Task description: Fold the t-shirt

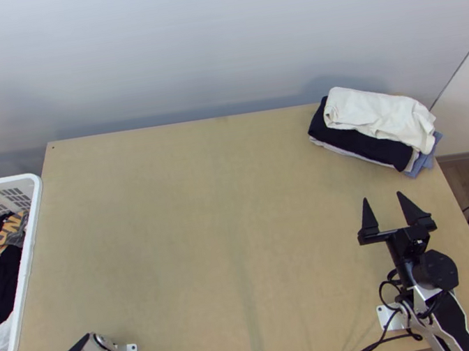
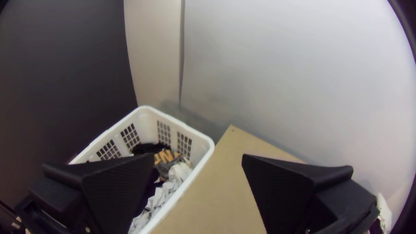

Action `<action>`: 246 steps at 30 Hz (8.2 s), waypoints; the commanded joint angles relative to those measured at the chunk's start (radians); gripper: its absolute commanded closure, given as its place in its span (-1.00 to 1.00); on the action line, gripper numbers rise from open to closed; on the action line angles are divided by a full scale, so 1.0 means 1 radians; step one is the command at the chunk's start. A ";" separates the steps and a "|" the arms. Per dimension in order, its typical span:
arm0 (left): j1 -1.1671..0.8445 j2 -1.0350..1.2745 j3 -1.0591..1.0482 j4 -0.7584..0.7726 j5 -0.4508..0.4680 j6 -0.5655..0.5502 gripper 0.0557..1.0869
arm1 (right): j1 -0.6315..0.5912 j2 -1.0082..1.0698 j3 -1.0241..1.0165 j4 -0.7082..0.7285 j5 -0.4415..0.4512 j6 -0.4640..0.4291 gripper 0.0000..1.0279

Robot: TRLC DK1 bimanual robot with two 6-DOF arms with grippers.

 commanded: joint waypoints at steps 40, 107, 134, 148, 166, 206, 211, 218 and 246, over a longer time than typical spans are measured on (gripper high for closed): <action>0.406 1.462 0.439 0.090 -0.119 0.329 -0.89 | 0.000 0.000 0.000 0.000 0.000 0.000 -0.93; -1.079 0.210 0.192 -0.149 -0.081 -0.203 0.93 | 0.000 0.000 0.000 0.000 0.000 0.000 -0.93; -1.579 0.521 0.382 0.078 -0.248 -0.383 0.93 | 0.000 0.000 0.000 0.000 0.000 0.000 -0.93; -1.450 0.145 0.474 0.248 -0.302 -0.373 0.93 | 0.000 0.002 0.000 0.000 0.000 0.000 -0.93; -0.923 -0.039 -0.506 0.604 -0.091 -0.249 0.93 | 0.000 0.000 0.000 0.000 0.000 0.000 -0.93; -0.317 0.035 -0.902 0.673 -0.070 0.071 0.91 | 0.000 0.000 0.000 0.000 0.000 0.000 -0.93; -0.318 0.012 -0.932 0.650 -0.068 0.052 0.85 | 0.000 0.000 0.000 0.000 0.000 0.000 -0.93; -0.306 0.018 -0.931 0.641 -0.070 0.075 0.85 | 0.000 0.000 0.000 0.000 0.000 0.000 -0.93; -1.346 0.434 -0.092 -0.137 -0.473 -0.108 -0.66 | 0.000 0.000 0.000 0.000 0.000 0.000 -0.93</action>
